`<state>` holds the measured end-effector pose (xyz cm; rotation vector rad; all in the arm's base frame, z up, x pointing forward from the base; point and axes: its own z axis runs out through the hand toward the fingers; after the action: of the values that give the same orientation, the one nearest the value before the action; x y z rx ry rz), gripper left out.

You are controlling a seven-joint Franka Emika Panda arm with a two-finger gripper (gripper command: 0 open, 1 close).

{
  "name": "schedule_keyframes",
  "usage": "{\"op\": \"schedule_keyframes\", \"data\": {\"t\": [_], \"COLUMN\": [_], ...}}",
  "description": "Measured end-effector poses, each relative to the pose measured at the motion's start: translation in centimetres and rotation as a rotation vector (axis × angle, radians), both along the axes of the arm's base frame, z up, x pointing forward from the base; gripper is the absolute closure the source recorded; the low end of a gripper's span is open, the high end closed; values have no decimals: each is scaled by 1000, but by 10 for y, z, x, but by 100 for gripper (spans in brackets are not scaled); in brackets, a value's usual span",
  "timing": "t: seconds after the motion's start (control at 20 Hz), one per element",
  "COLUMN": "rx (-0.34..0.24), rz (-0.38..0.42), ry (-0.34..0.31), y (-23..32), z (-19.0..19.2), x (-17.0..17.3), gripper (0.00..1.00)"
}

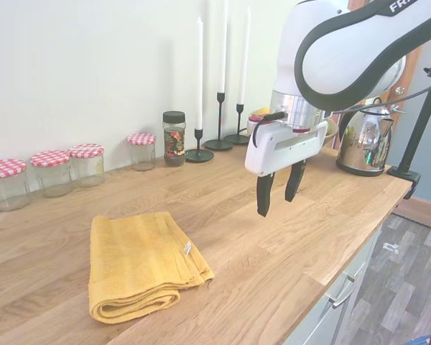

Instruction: Wipe the counter

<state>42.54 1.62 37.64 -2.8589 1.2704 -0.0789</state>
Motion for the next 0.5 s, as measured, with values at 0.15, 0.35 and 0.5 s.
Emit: {"op": "schedule_keyframes", "data": {"t": [0.15, 0.35, 0.5], "rx": [6, 7, 7], "rz": [3, 10, 30], "ry": [1, 6, 2], "y": [2, 5, 14], "z": [-1, -3, -1], "x": [0, 0, 1], "gripper": [0, 0, 0]}}
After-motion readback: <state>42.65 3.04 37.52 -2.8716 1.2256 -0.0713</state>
